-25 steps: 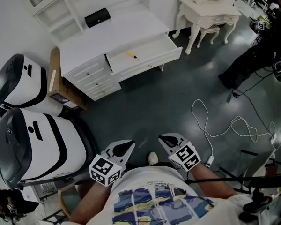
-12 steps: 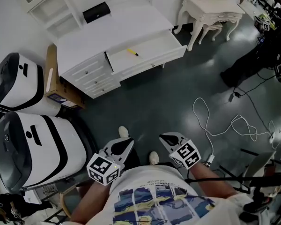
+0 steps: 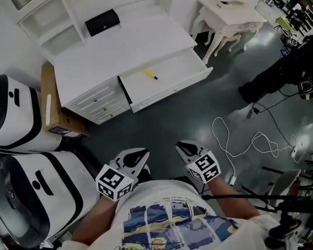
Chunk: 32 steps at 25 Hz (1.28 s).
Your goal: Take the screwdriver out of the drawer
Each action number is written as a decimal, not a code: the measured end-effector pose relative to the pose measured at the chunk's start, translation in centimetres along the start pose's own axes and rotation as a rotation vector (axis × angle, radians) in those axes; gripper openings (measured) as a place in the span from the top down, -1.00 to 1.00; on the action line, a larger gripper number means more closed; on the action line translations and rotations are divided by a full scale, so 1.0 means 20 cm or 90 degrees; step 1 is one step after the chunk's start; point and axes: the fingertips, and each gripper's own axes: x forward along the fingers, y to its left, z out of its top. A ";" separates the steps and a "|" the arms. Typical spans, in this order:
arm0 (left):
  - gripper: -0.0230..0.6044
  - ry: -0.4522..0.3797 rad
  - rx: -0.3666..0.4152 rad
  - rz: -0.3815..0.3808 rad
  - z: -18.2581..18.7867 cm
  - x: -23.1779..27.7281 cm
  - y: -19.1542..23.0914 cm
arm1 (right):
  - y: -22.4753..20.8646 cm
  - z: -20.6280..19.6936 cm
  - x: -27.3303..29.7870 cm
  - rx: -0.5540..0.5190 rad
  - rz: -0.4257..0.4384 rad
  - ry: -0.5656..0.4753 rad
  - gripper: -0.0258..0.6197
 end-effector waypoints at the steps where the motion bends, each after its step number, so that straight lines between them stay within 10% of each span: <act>1: 0.88 0.004 0.005 -0.007 0.01 -0.01 0.06 | -0.02 0.03 0.06 0.006 -0.010 0.003 0.80; 14: 0.88 -0.006 -0.029 0.006 0.09 -0.10 0.58 | -0.42 0.34 0.54 -0.013 -0.081 0.040 0.58; 32: 0.88 -0.017 -0.087 0.215 0.56 0.23 1.12 | -1.31 0.47 1.55 -0.119 0.036 0.179 0.47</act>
